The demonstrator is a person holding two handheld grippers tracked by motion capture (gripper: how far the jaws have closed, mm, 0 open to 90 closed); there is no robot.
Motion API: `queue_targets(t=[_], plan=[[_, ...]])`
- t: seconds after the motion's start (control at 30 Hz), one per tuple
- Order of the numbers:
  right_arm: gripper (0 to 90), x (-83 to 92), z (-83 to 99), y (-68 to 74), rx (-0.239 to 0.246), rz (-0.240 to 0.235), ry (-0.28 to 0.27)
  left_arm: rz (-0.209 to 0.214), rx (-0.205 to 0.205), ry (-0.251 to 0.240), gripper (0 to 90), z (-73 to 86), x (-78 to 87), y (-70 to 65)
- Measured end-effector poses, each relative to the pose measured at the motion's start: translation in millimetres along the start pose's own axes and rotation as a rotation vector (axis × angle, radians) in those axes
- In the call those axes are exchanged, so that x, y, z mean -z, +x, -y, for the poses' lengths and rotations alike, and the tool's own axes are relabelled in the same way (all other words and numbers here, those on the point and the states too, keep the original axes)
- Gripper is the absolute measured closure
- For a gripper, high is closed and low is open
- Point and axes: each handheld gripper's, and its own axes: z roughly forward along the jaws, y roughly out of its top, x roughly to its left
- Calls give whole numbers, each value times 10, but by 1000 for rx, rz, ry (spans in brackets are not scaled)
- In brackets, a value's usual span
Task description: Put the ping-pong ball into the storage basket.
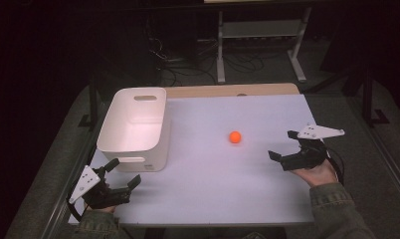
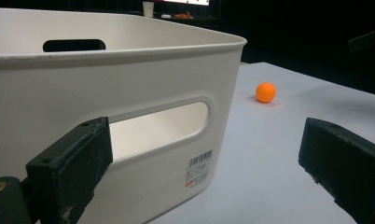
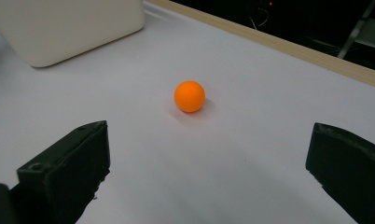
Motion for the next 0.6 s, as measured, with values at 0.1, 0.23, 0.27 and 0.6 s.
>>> queue_targets(t=[0.1,0.23,0.27,0.6], plan=[[0,-13,-23,-17,-5,-10,10,4,4,-2,23,0,-3,0],[0,-37,-51,-32,-1,-22,27,8,5,1,23,0,-6,2],[0,-55,-72,-41,0,-29,33,8,2,5,22,1,-8,3],[0,-183,-208,-78,25,-65,81,29,-2,-8,23,-6,-1,-1]])
